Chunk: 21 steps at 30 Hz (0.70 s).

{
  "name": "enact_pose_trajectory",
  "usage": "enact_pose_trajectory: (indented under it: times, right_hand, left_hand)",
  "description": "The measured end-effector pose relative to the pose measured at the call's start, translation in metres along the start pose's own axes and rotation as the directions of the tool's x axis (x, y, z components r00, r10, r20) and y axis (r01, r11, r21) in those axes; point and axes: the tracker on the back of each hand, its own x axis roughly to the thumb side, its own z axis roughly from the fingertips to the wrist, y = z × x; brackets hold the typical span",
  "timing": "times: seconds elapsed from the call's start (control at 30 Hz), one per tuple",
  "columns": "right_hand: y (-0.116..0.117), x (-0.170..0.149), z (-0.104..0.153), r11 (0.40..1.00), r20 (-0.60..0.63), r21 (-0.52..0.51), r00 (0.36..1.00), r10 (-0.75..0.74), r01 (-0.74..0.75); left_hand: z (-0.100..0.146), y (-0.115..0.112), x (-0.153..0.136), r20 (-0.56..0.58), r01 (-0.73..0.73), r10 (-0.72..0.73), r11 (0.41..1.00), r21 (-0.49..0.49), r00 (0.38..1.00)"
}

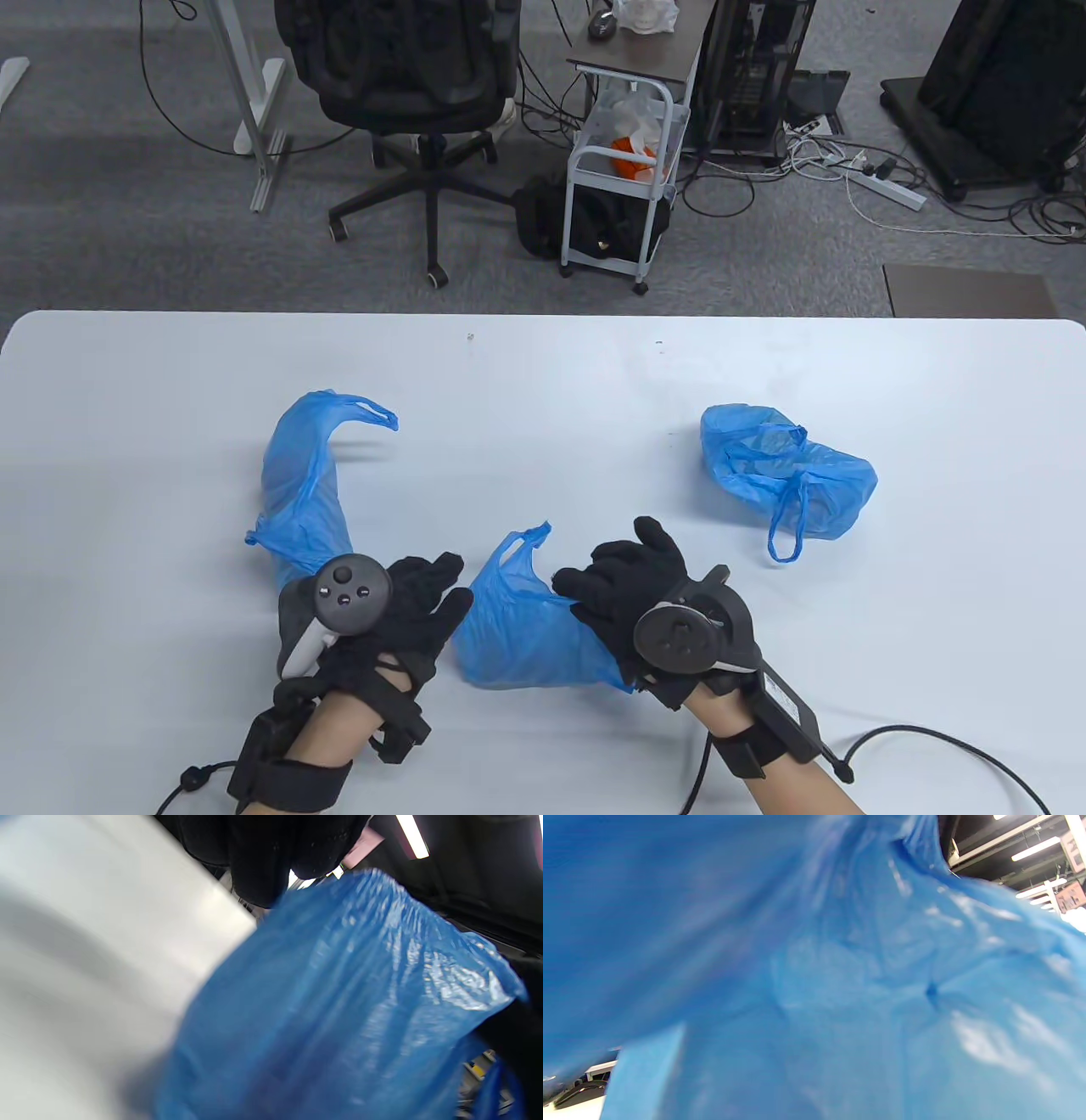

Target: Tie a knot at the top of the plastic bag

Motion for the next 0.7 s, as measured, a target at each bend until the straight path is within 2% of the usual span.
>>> enact_pose_trajectory:
  times: [0.03,0.1,0.2,0.27,0.33,0.4,0.43,0.5,0.57,0.6,0.63,0.67,0.7]
  right_hand:
    - [0.001,0.0,0.001,1.0,0.003,0.011,1.0,-0.005,0.005]
    - [0.002,0.0,0.003,1.0,0.009,0.031,1.0,0.002,-0.002]
    - [0.003,-0.004,0.006,0.998,-0.005,0.065,1.0,0.019,-0.018]
    - [0.007,-0.01,0.009,0.99,-0.065,0.142,0.998,-0.002,0.011]
    - [0.011,-0.017,0.013,0.982,-0.112,0.175,0.992,-0.056,0.075]
    - [0.013,-0.022,0.014,0.974,-0.14,0.196,0.987,-0.084,0.11]
    - [0.013,-0.023,0.014,0.975,-0.139,0.19,0.986,-0.091,0.117]
    - [0.014,-0.024,0.013,0.975,-0.14,0.184,0.986,-0.096,0.121]
    - [0.017,-0.023,0.012,0.974,-0.13,0.197,0.988,-0.084,0.108]
    - [0.018,-0.022,0.012,0.974,-0.127,0.201,0.989,-0.08,0.104]
    - [0.019,-0.022,0.012,0.974,-0.125,0.201,0.989,-0.079,0.103]
    - [0.019,-0.022,0.012,0.974,-0.126,0.199,0.989,-0.079,0.104]
    - [0.018,-0.021,0.012,0.975,-0.127,0.199,0.989,-0.079,0.104]
  left_hand:
    - [-0.007,-0.002,0.003,-0.039,-0.032,0.029,0.996,-0.08,0.999]
    - [-0.019,-0.004,0.013,-0.055,-0.044,0.038,0.992,-0.118,0.998]
    - [-0.033,-0.009,0.032,0.018,-0.124,0.128,0.983,-0.139,0.992]
    - [-0.035,-0.02,0.037,0.057,-0.187,0.198,0.97,-0.156,0.979]
    - [-0.037,-0.034,0.037,0.166,-0.289,0.326,0.933,-0.213,0.931]
    - [-0.029,-0.043,0.041,0.149,-0.368,0.413,0.894,-0.256,0.899]
    - [-0.027,-0.046,0.043,0.165,-0.36,0.412,0.893,-0.271,0.896]
    - [-0.022,-0.052,0.046,0.248,-0.257,0.325,0.928,-0.269,0.913]
    - [-0.015,-0.057,0.055,0.319,-0.065,0.122,0.981,-0.181,0.94]
    - [-0.012,-0.058,0.059,0.334,0.015,0.034,0.99,-0.141,0.942]
    - [-0.007,-0.059,0.067,0.363,0.152,-0.114,0.985,-0.078,0.925]
    - [-0.003,-0.06,0.075,0.38,0.294,-0.264,0.955,-0.022,0.887]
    - [-0.001,-0.06,0.078,0.375,0.373,-0.351,0.928,0.012,0.858]
